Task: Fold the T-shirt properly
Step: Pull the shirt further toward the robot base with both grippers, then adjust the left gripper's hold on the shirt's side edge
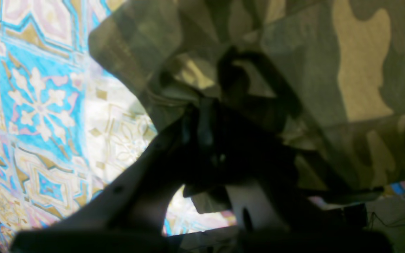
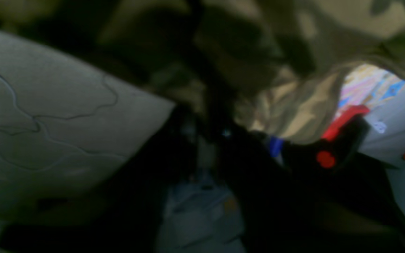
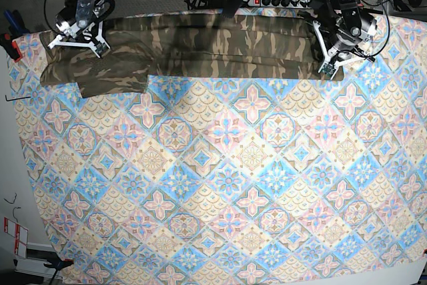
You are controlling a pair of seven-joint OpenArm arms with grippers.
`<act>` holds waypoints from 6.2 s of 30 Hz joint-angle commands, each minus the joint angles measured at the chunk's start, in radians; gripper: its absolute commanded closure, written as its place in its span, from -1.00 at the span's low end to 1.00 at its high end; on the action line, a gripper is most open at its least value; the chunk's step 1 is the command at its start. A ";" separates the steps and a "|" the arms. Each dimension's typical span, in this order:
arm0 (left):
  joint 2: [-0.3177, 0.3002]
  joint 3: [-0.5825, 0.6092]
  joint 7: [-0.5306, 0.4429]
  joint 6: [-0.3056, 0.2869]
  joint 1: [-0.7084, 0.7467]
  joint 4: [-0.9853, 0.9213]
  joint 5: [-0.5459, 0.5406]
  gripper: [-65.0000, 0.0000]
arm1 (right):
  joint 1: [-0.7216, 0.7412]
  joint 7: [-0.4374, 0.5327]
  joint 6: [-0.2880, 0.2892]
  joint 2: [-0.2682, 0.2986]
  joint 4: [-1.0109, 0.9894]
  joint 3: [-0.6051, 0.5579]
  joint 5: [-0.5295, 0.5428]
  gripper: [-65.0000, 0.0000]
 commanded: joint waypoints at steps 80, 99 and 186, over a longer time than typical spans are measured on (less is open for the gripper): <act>-0.092 -0.085 0.179 0.010 -0.011 -0.265 -0.607 -0.47 | 0.137 0.195 -0.007 -0.237 0.200 0.095 -0.337 0.19; -0.149 0.031 0.185 0.010 -0.111 -0.498 -0.608 0.94 | 0.140 0.195 -0.007 -0.234 0.200 0.095 -0.343 0.19; -0.224 -0.228 0.553 0.010 0.049 0.059 -0.932 0.05 | 0.140 0.196 -0.007 -0.233 0.177 0.087 -0.340 0.19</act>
